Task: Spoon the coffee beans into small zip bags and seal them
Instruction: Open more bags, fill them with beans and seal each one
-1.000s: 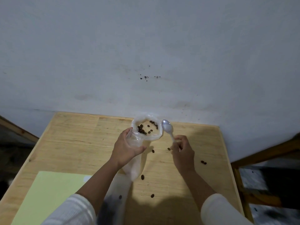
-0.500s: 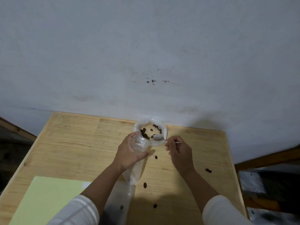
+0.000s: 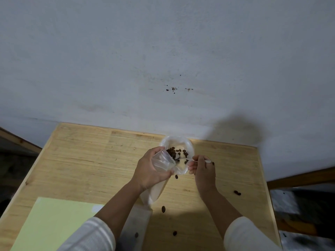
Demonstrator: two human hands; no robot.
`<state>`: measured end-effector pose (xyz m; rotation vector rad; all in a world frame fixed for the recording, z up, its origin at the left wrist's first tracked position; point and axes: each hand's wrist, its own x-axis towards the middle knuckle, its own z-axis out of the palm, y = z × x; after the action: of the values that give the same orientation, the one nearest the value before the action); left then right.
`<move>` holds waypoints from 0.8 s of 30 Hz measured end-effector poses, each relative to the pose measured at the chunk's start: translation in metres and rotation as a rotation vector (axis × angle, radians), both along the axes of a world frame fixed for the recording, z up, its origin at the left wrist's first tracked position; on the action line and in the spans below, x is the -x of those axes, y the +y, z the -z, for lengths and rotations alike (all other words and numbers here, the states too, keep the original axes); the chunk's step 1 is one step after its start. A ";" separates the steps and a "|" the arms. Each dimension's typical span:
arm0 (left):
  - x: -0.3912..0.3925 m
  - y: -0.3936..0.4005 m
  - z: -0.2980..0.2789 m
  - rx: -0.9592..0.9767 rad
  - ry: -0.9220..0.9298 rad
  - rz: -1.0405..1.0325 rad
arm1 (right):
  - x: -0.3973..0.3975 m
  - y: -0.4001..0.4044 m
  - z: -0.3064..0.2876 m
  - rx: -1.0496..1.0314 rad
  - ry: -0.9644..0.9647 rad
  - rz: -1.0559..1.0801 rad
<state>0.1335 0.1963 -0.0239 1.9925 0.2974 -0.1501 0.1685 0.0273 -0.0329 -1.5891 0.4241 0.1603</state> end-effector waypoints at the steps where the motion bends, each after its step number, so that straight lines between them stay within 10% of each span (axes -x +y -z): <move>1: 0.001 0.001 0.001 -0.013 -0.007 0.004 | 0.000 0.002 0.003 -0.055 0.045 0.041; 10: 0.004 0.005 0.000 -0.071 0.009 -0.009 | -0.007 0.000 0.005 -0.336 0.174 0.175; 24: 0.001 0.003 0.001 -0.073 -0.020 -0.050 | -0.006 0.002 -0.057 0.041 -0.232 -0.229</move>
<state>0.1322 0.1991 -0.0248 2.0561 0.3440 -0.0883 0.1741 0.0294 0.0245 -1.6725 0.0657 0.1401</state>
